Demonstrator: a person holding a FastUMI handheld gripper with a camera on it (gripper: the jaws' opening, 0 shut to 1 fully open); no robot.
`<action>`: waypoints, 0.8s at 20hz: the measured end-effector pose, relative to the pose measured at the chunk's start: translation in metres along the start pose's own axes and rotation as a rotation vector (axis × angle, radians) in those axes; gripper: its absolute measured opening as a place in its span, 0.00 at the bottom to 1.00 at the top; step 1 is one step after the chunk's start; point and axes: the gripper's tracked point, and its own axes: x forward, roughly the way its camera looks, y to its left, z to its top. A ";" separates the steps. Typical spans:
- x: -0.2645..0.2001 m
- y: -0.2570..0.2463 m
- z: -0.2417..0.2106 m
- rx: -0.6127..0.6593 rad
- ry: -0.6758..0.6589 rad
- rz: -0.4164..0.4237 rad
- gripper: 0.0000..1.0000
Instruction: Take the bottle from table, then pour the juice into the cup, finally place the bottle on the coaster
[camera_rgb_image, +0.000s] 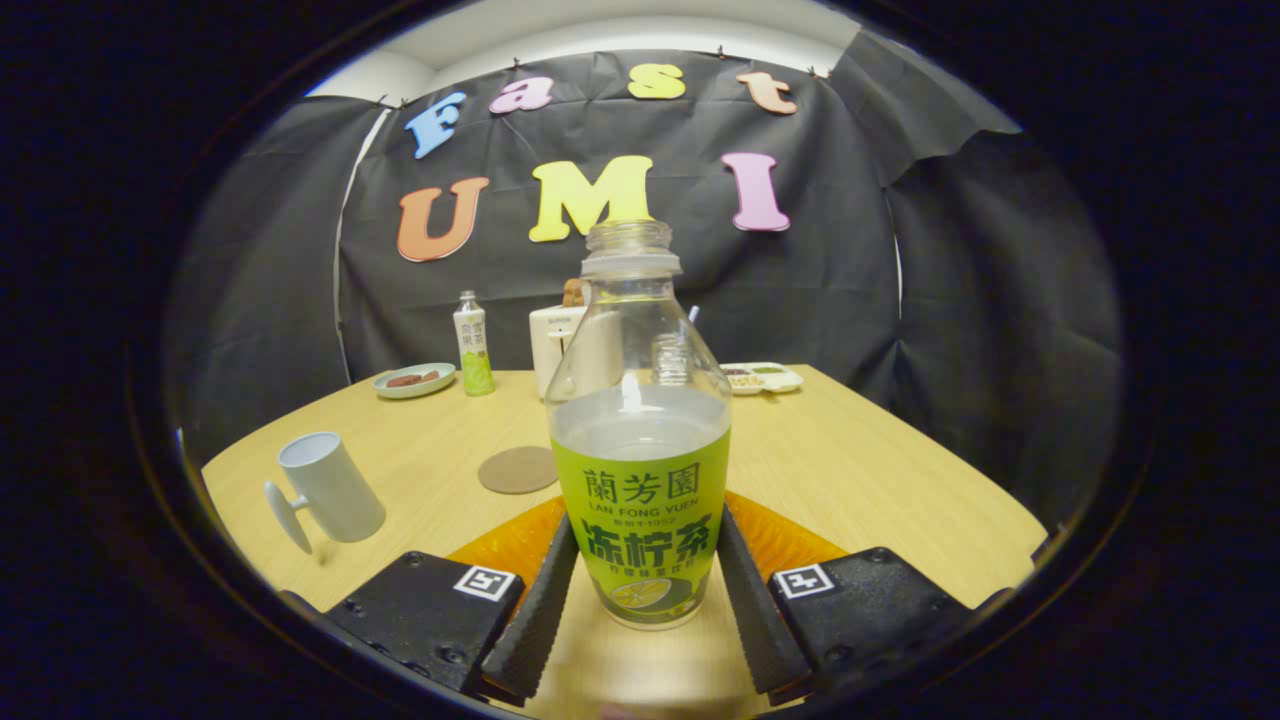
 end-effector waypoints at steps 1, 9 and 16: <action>-0.002 0.002 0.009 -0.026 -0.017 -0.003 0.78; 0.016 0.031 0.069 -0.439 -0.046 -0.025 0.77; 0.038 0.055 0.088 -0.816 -0.068 -0.107 0.77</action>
